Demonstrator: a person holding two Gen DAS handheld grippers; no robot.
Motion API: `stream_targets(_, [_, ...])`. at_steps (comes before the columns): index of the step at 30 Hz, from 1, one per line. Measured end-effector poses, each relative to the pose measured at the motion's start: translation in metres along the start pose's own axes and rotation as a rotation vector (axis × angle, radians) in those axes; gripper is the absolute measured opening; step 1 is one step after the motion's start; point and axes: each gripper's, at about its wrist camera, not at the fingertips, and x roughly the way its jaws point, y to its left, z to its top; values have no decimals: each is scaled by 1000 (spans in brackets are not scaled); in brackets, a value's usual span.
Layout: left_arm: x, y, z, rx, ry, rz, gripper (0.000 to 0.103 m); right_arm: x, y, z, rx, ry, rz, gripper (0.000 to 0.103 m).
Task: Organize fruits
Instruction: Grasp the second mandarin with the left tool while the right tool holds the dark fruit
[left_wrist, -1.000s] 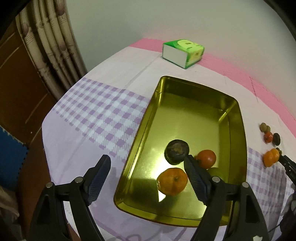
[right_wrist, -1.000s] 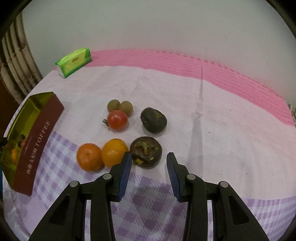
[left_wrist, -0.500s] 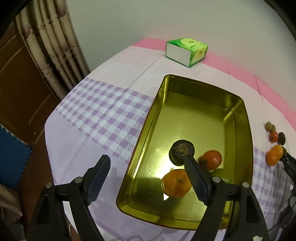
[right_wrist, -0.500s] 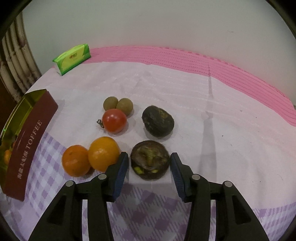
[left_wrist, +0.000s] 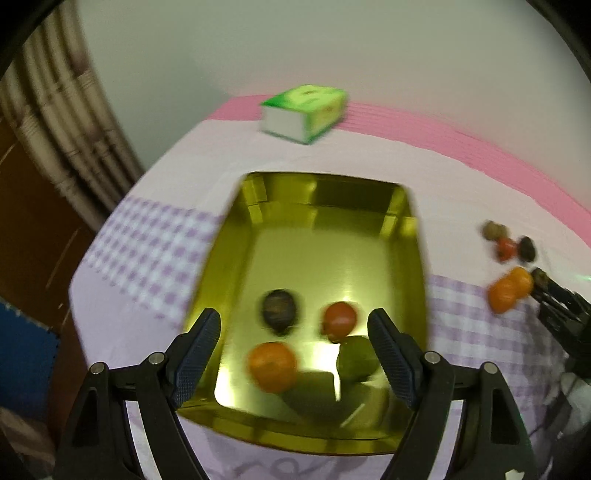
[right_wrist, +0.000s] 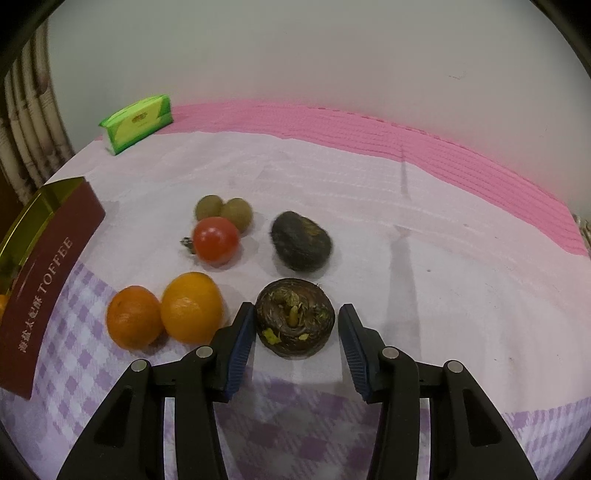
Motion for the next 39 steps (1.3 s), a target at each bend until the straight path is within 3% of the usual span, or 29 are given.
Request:
stream_targets(7, [-1,-71,6,156,-6,-118,79,-1,-33,-4,75,-2,-57,47])
stream_targets(17, [16,-139,0,277,48,-204,79,-2,-45,-7,51,-20,-62,46])
stream_targets(26, [40,-179,-2,321,79,-260,75,-5,-49,-11,51,-22,-66,46])
stream_targets(28, [45,-189,-2,333,89,-264,69,-3,-44,-9,50,-22,-66,46])
stream_targets(34, [57,-197,4,343,93,-301,65,-2,-42,-9,51,-22,-65,48])
stream_targets(39, [67,-197,9,337,115,-318,53,-2,-41,-9,53,-22,-65,48])
